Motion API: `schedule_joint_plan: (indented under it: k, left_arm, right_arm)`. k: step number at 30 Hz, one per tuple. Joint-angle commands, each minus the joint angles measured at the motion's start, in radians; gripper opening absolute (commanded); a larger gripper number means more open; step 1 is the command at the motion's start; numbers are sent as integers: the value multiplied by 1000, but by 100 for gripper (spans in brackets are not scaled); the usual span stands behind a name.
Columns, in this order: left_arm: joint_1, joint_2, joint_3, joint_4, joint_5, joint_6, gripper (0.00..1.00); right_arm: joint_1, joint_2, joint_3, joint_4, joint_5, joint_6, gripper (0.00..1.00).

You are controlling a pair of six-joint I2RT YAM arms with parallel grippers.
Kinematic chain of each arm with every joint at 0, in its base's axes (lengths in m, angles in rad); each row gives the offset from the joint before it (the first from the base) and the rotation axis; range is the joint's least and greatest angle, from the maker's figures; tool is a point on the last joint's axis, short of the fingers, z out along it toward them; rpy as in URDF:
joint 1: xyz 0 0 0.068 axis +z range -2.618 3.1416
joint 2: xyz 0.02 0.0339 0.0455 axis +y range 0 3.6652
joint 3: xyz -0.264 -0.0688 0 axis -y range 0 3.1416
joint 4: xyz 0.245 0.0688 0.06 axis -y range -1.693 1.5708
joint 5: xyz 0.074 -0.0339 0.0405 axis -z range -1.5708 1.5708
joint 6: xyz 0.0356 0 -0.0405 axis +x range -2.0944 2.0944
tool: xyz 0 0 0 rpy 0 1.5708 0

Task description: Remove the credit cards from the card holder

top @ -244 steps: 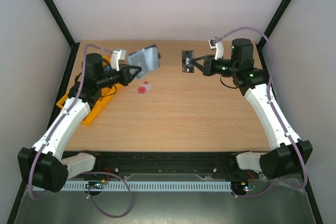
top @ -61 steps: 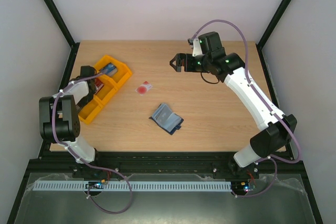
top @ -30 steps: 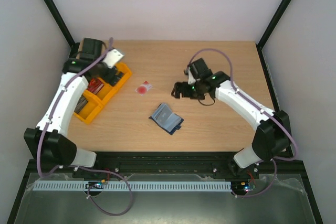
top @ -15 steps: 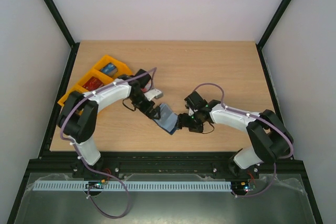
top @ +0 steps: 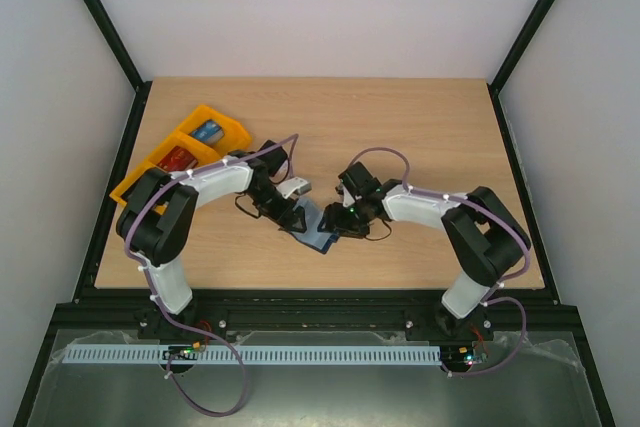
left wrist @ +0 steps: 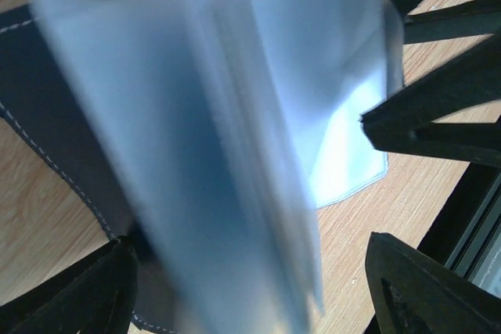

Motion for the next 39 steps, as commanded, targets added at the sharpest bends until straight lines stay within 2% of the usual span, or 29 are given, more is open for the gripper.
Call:
schedule_joint_plan:
  k: [1,6,9,11,13,17,22,26,29,32,35,39]
  left_arm:
    - [40,-8,1,44,86,-2,77]
    - [125,19,21,43,140,-12,65]
    - [117,14,-2,40,217,8,62]
    - [98,-3,-21,52,239,13,56]
    - [94,-19,-37,66,262,9,47]
    - [99,-12,-37,83,247,-6,20]
    - [96,38,-10,83,227,-19,3]
    - [96,52,-5,89,208,-29,2]
    - [94,36,-10,101,169,-41,2]
    - [75,-1,-30,137,57,-66,2]
    - [40,-27,-51,154,-60,-79,2]
    - [11,-27,-56,166,-84,-94,2]
  right_arm:
    - [-18,85,55,-8,36,-54,62]
    - [-35,165,150,-64,106,-110,59]
    - [-35,213,209,-81,89,-137,57]
    - [-35,227,237,-90,85,-149,57]
    - [-35,231,253,-98,85,-161,57]
    - [-35,231,266,-87,51,-177,58]
    - [-36,198,256,-62,23,-192,64]
    - [-36,166,251,-81,34,-214,71]
    - [-36,136,243,-81,34,-220,81]
    - [-36,102,258,-124,110,-220,85]
    - [-36,50,303,-204,228,-208,84]
    - [-9,-14,373,-220,303,-200,72]
